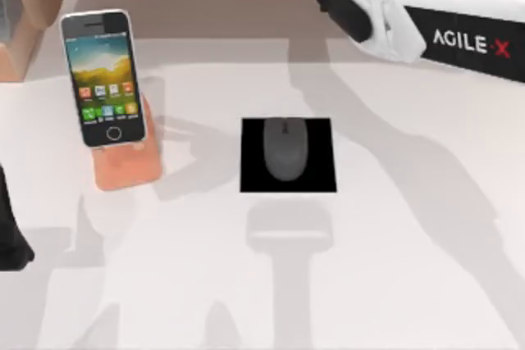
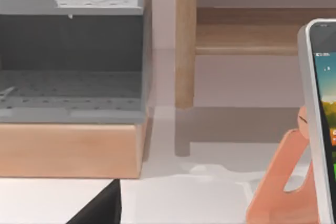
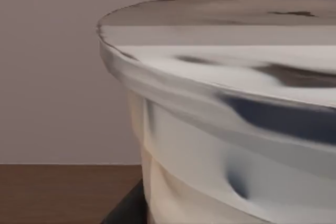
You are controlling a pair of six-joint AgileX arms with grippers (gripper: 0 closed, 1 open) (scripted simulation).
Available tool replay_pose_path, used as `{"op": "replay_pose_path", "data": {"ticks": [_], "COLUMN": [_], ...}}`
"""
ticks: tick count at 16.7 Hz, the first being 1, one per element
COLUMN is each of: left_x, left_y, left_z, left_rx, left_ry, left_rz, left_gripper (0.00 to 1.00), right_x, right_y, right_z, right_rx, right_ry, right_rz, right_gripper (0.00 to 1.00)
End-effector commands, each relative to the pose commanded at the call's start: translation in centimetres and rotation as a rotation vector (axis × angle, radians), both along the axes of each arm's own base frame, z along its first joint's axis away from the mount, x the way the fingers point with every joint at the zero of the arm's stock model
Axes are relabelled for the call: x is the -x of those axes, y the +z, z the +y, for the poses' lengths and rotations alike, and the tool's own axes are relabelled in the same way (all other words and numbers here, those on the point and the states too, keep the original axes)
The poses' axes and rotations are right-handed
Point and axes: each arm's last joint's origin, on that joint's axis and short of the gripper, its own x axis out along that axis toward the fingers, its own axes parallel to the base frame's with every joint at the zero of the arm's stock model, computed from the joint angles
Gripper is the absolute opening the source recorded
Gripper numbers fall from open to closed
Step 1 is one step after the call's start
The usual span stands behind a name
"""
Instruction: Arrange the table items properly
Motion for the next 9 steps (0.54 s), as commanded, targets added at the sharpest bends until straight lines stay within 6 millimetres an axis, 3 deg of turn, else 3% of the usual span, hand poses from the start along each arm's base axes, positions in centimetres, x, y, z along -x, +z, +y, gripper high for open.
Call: {"op": "replay_pose_path", "data": {"ticks": [3, 9], "left_x": [0.00, 0.00], "left_y": [0.00, 0.00], "left_z": [0.00, 0.00], "left_rx": [0.000, 0.000], "left_ry": [0.000, 0.000], "left_rz": [0.000, 0.000], "left_gripper": [1.00, 1.00], "right_x": [0.00, 0.00], "right_y": [0.00, 0.00], "right_z": [0.00, 0.00], "right_rx": [0.000, 0.000], "right_ry": [0.000, 0.000], "right_rz": [0.000, 0.000], "right_gripper": [0.98, 1.00]}}
